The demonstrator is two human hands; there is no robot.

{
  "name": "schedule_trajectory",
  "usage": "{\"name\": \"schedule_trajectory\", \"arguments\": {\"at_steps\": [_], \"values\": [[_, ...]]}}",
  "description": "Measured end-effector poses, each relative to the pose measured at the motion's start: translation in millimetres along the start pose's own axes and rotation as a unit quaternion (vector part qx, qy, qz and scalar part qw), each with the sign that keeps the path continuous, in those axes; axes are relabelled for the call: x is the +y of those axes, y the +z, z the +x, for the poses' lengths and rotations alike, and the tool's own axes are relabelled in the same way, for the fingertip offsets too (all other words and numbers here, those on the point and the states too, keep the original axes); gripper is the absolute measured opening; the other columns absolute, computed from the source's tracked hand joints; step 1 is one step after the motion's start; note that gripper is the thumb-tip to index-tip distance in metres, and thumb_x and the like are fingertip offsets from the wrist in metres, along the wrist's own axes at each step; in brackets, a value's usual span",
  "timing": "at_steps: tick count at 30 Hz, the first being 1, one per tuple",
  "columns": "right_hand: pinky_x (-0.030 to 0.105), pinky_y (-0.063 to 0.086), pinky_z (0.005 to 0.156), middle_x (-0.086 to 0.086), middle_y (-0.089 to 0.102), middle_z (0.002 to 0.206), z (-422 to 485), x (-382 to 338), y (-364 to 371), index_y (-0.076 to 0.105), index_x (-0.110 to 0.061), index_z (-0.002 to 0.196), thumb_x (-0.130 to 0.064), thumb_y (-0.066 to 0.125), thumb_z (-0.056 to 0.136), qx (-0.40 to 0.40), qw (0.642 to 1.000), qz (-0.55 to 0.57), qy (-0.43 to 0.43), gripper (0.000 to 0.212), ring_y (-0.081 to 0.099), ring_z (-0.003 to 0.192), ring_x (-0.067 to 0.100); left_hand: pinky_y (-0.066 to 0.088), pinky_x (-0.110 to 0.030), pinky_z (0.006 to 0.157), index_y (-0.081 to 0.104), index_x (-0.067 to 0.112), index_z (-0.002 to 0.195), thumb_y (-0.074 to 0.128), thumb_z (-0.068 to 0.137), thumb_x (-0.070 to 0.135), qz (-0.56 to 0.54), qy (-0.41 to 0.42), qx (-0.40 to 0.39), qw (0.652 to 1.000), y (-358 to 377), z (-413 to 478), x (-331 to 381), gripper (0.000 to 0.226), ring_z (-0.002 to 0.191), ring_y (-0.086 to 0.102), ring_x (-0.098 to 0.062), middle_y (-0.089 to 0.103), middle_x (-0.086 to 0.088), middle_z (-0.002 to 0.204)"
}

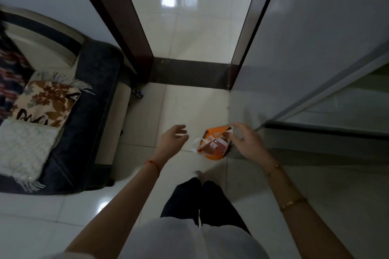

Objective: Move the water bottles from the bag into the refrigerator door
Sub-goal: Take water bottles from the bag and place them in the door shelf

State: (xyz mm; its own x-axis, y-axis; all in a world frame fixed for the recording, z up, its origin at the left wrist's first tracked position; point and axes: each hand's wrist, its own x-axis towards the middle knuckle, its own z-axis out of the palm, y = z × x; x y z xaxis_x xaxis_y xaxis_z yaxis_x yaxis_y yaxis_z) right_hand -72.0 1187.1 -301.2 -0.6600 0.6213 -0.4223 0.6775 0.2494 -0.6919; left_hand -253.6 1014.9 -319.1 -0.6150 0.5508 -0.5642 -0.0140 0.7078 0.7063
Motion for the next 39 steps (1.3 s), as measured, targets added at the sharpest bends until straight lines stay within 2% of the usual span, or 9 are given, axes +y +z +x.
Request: {"name": "schedule_trajectory", "arguments": {"at_steps": [6, 10, 15, 18, 24, 28, 31, 34, 39], "values": [[0.041, 0.049, 0.090, 0.012, 0.059, 0.118, 56, 54, 39, 0.058, -0.005, 0.114, -0.020, 0.055, 0.092, -0.033, 0.998, -0.020, 0.048, 0.027, 0.058, 0.103, 0.027, 0.052, -0.034, 0.086, 0.057, 0.009, 0.133, 0.060, 0.091, 0.018, -0.055, -0.115, -0.044, 0.991, 47, 71, -55, 0.043, 0.107, 0.066, -0.025, 0.068, -0.013, 0.120], [0.032, 0.048, 0.084, 0.008, 0.062, 0.114, 101, 105, 82, 0.058, -0.011, 0.113, -0.032, 0.058, 0.090, -0.069, 0.995, -0.020, 0.071, 0.031, 0.059, 0.102, 0.025, 0.050, -0.032, 0.081, 0.057, 0.005, 0.127, 0.057, 0.094, 0.014, -0.120, -0.204, -0.061, 0.970, 82, 117, -99, 0.034, 0.100, 0.063, -0.024, 0.065, -0.017, 0.121], [0.006, 0.045, 0.076, 0.011, 0.053, 0.132, 160, 169, 139, 0.049, -0.010, 0.127, -0.012, 0.060, 0.089, -0.100, 0.989, 0.023, 0.106, 0.040, 0.055, 0.108, 0.012, 0.047, -0.039, 0.094, 0.059, 0.004, 0.114, 0.054, 0.095, 0.015, -0.196, -0.288, -0.055, 0.936, 125, 180, -168, 0.022, 0.103, 0.059, -0.026, 0.060, -0.012, 0.115], [0.034, 0.046, 0.098, 0.012, 0.049, 0.139, 196, 209, 177, 0.043, -0.014, 0.135, -0.022, 0.060, 0.089, -0.111, 0.987, -0.004, 0.121, 0.049, 0.051, 0.123, 0.029, 0.046, -0.036, 0.089, 0.057, 0.003, 0.110, 0.054, 0.095, 0.016, -0.216, -0.318, -0.046, 0.922, 149, 218, -208, 0.020, 0.104, 0.056, -0.025, 0.058, -0.011, 0.114], [0.045, 0.033, 0.111, 0.019, 0.038, 0.144, 262, 274, 241, 0.039, -0.003, 0.138, -0.027, 0.056, 0.093, -0.097, 0.980, -0.080, 0.155, 0.053, 0.038, 0.132, 0.037, 0.042, -0.035, 0.087, 0.053, 0.004, 0.106, 0.053, 0.095, 0.018, -0.183, -0.320, -0.043, 0.929, 195, 296, -284, 0.018, 0.102, 0.051, -0.026, 0.053, -0.013, 0.111], [0.050, 0.036, 0.108, 0.018, 0.034, 0.145, 296, 319, 283, 0.032, -0.006, 0.140, -0.035, 0.060, 0.087, -0.048, 0.974, -0.071, 0.210, 0.066, 0.038, 0.133, 0.037, 0.041, -0.037, 0.093, 0.048, 0.003, 0.128, 0.054, 0.096, 0.027, -0.157, -0.343, -0.089, 0.922, 220, 336, -324, 0.041, 0.111, 0.050, -0.029, 0.049, -0.017, 0.126], [0.049, 0.033, 0.110, 0.019, 0.038, 0.143, 312, 345, 305, 0.030, -0.009, 0.139, -0.032, 0.060, 0.085, -0.036, 0.969, -0.110, 0.219, 0.066, 0.038, 0.132, 0.037, 0.038, -0.039, 0.108, 0.032, 0.005, 0.148, 0.056, 0.096, 0.033, -0.211, -0.381, -0.121, 0.892, 234, 357, -344, 0.064, 0.133, 0.045, -0.035, 0.041, -0.021, 0.146], [0.048, 0.031, 0.110, 0.018, 0.048, 0.133, 320, 361, 313, 0.031, -0.011, 0.139, -0.039, 0.063, 0.083, -0.035, 0.964, -0.137, 0.227, 0.071, 0.045, 0.127, 0.035, 0.034, -0.043, 0.116, 0.026, 0.010, 0.151, 0.057, 0.095, 0.031, -0.300, -0.396, -0.119, 0.859, 245, 375, -349, 0.067, 0.138, 0.043, -0.035, 0.041, -0.022, 0.150], [0.040, 0.039, 0.102, 0.013, 0.062, 0.114, 325, 362, 306, 0.052, -0.013, 0.119, -0.033, 0.059, 0.086, -0.010, 0.955, -0.224, 0.192, 0.039, 0.054, 0.113, 0.032, 0.039, -0.053, 0.111, 0.030, 0.017, 0.149, 0.071, 0.087, 0.018, -0.340, -0.424, -0.110, 0.832, 248, 384, -350, 0.075, 0.136, 0.042, -0.035, 0.031, -0.015, 0.153]]}}
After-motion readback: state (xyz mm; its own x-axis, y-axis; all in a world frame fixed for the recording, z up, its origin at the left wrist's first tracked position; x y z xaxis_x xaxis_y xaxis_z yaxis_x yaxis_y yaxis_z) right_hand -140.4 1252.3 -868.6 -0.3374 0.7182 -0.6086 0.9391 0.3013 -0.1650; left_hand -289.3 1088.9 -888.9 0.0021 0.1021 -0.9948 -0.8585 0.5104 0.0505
